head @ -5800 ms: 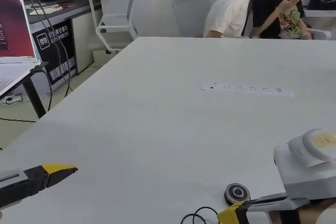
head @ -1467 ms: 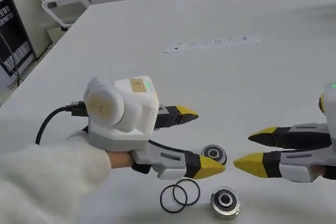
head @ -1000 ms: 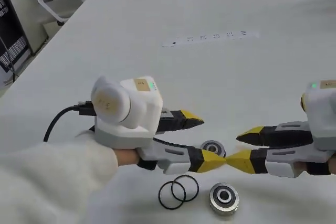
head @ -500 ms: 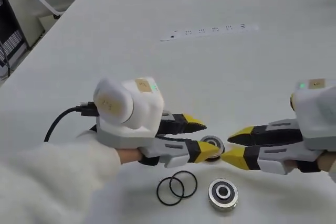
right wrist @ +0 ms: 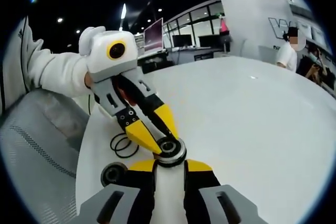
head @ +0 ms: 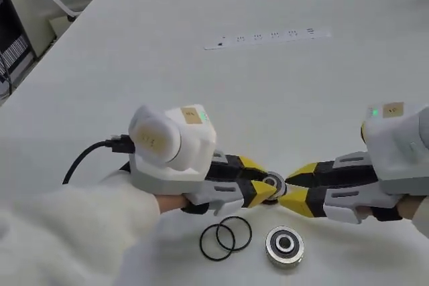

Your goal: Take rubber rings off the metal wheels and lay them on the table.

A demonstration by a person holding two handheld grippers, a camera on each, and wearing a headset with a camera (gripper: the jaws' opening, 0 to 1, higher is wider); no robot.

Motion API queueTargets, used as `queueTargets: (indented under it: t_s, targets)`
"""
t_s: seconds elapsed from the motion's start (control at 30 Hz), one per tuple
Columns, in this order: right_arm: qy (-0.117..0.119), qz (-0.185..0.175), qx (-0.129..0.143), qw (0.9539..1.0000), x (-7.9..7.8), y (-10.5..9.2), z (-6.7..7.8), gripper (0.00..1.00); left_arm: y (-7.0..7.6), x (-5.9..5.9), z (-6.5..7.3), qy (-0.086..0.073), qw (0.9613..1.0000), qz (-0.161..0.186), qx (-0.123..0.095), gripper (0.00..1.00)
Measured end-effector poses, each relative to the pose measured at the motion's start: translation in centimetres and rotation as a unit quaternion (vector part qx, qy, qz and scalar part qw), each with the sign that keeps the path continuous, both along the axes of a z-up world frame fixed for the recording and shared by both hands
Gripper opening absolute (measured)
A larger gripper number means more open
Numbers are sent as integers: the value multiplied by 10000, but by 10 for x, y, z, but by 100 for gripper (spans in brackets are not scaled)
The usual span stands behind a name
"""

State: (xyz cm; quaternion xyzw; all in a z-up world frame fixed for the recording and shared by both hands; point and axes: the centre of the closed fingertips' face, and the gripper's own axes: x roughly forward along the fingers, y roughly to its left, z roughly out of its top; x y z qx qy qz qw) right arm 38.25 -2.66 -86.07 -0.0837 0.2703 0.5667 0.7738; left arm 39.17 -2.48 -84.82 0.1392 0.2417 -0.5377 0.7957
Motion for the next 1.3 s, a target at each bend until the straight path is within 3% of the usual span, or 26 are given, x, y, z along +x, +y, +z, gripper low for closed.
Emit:
queueTargets:
  t_s: [0.4, 0.5, 0.7, 0.73, 0.83, 0.97, 1.17, 1.27, 1.3]
  targets:
    - [-201, 114, -187, 9996, 0, -1, -2, 11, 1, 1, 0, 22, 10000, 46, -16, 14]
    - [-395, 217, -339, 9984, -1, -1, -3, 8, 1, 1, 0, 36, 10000, 69, -25, 14]
    - [-570, 241, -567, 9965, -1, -1, -4, 6, 2, 1, 0, 54, 9999, 110, -43, 14]
    - [-675, 184, -740, 9948, 3, -6, -6, 0, 1, 0, 0, 48, 9999, 80, -45, 14]
    - [-658, 210, -690, 9952, 2, -4, -5, 0, 2, -1, 1, -42, 10000, 42, 6, 14]
    - [-736, 101, -842, 9937, 3, -4, -6, 0, 1, -1, 1, -55, 10000, 48, 16, 14]
    - [-313, -662, -748, 9945, 12, -9, -6, 0, 1, 0, 1, -160, 9998, 78, 26, 13]
    - [-16, -961, -484, 9942, 15, -10, -2, 0, 1, 0, 1, -193, 9998, 78, 44, 13]
    - [264, -1206, -230, 9921, 16, -10, 0, 0, 1, 0, 1, -202, 9998, 82, 43, 13]
